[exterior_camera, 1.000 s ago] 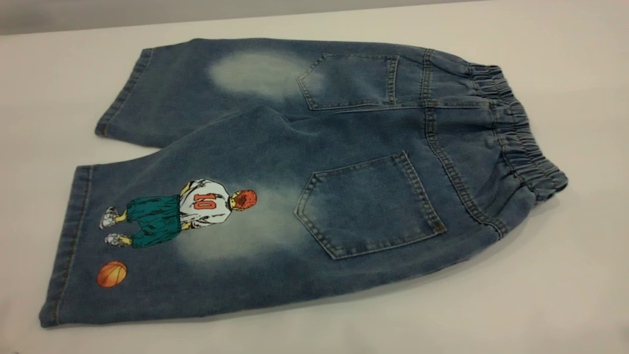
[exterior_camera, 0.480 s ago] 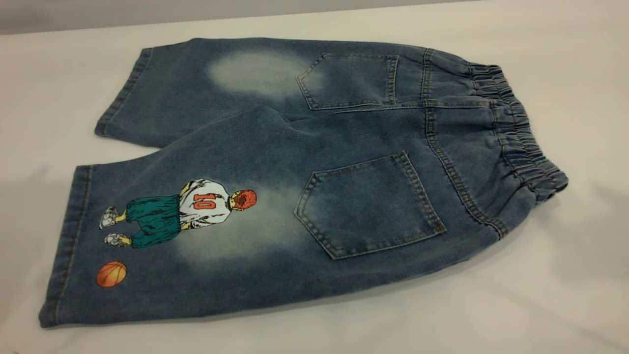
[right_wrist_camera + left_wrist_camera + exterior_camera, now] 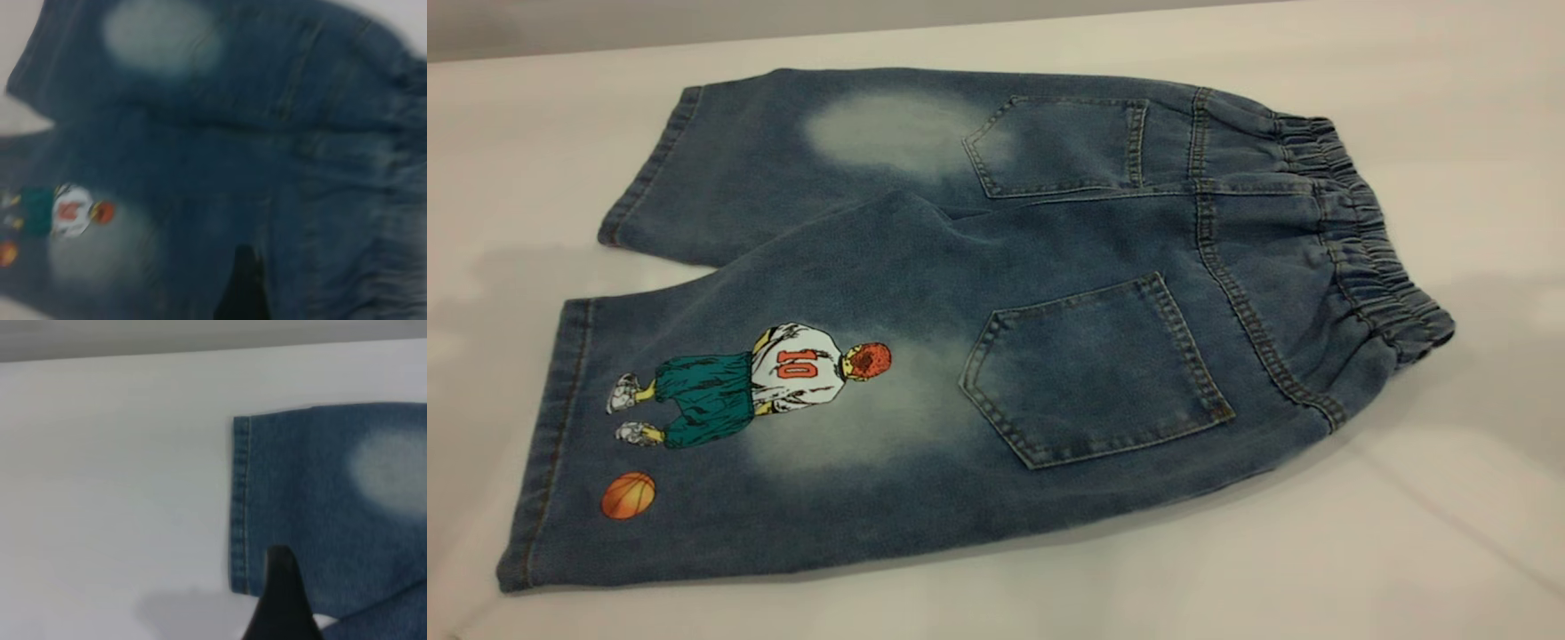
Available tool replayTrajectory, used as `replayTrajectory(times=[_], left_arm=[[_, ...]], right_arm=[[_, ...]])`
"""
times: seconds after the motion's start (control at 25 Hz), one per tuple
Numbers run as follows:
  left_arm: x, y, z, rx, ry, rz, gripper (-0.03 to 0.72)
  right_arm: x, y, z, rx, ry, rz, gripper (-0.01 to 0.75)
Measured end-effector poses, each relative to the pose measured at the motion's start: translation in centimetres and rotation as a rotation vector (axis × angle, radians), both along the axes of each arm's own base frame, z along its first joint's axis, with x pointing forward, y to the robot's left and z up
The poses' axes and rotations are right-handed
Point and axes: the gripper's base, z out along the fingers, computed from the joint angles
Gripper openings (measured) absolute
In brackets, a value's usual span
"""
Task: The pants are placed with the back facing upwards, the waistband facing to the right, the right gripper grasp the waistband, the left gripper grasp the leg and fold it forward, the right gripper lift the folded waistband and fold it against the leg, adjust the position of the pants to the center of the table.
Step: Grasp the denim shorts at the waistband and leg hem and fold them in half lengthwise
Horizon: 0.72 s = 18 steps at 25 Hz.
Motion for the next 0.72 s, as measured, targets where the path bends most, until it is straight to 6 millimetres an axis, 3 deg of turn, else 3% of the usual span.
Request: replayTrajectory(times=[0.32,0.44,0.72], left_arm=[[0.0,0.0,0.1,-0.001,-0.002,0.001,0.468],[0.0,0.0,0.1,-0.001,0.007,0.0,0.468],[0.0,0.0,0.1,-0.001,0.006,0.0,0.468]], right_arm=[[1.6,2.2,-3.1,0.242,0.096,0.23,0.567],[2.8,0.9,-4.3,0.303,0.102,0.198,0.567],[4.0,-5.5,-7.2,0.404,0.174,0.006,0.567]])
